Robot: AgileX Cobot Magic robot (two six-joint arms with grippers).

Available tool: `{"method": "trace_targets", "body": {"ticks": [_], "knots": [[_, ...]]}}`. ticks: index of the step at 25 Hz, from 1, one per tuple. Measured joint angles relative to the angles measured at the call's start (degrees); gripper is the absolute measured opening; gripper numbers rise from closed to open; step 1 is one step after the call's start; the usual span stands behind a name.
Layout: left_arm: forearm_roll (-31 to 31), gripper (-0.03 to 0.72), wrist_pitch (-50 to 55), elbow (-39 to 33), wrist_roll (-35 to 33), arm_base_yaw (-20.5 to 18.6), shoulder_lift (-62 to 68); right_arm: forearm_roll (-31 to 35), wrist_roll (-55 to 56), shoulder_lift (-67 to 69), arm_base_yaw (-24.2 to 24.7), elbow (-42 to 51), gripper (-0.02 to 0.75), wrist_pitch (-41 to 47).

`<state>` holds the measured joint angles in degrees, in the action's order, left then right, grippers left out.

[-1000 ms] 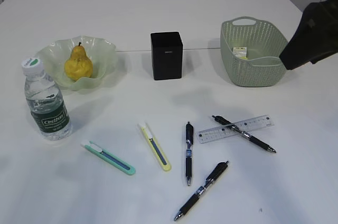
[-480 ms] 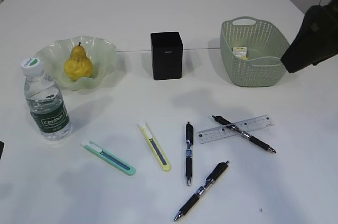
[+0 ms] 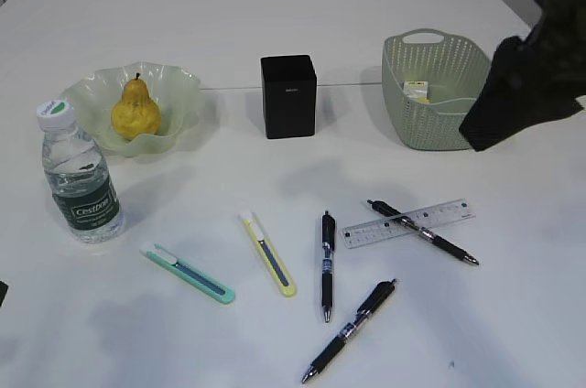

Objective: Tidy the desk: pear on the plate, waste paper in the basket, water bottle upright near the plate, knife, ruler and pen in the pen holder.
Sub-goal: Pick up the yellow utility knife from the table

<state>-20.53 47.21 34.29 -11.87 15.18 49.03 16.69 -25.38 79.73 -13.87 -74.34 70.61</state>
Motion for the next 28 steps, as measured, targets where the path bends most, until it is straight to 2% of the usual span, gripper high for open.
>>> {"method": "trace_targets", "body": {"ticks": [9,18,22,28], "knots": [[-1.1,0.426,-0.6,0.0,0.0,0.0,0.0,-2.7,4.8,5.1,-6.6,-1.1,0.44,0.1],[-1.3,0.419,-1.1,0.0,0.0,0.0,0.0,-3.7,10.6,10.0,-7.3,-6.5,0.428,0.1],[-1.3,0.417,-1.4,0.0,0.0,0.0,0.0,-4.5,11.3,12.1,-9.2,-9.2,0.428,0.1],[-1.6,0.415,-1.7,0.0,-0.1,0.0,0.0,-8.1,13.4,15.3,-14.8,-12.0,0.428,0.1]]}}
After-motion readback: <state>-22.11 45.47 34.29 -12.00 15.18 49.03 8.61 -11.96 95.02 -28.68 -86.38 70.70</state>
